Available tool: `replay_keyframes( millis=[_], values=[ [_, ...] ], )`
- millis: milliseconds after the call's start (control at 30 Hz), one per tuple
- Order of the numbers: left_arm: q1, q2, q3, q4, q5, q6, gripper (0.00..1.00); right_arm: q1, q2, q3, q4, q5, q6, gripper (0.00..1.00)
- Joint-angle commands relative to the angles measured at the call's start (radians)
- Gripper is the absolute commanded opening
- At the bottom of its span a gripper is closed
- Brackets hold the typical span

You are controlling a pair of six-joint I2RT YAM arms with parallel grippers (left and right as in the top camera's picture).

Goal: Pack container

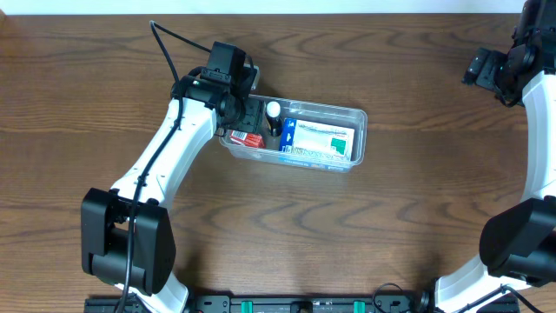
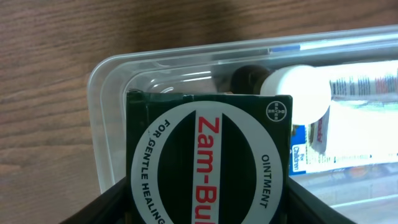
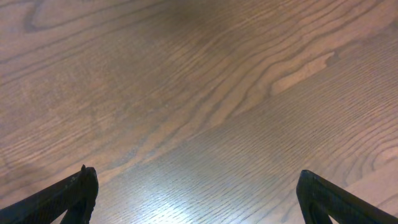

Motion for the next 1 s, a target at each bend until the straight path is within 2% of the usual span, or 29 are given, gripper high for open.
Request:
replay_keyframes(
  millis=[0,333,967],
  values=[
    [-0.004,0.008,0.0,0.008,-0.007,-0.012,0.68,-0.005,0.003,-0.002,-0.001,0.003,-0.013,0.99],
    [-0.004,0.008,0.0,0.031,-0.007,-0.012,0.74,-0.005,0.003,-0.002,-0.001,0.003,-0.013,0.99],
    [-0.004,-0.019,0.003,0.037,-0.012,-0.008,0.74,-0.005,0.003,-0.002,-0.001,0.003,-0.013,0.99]
  ],
)
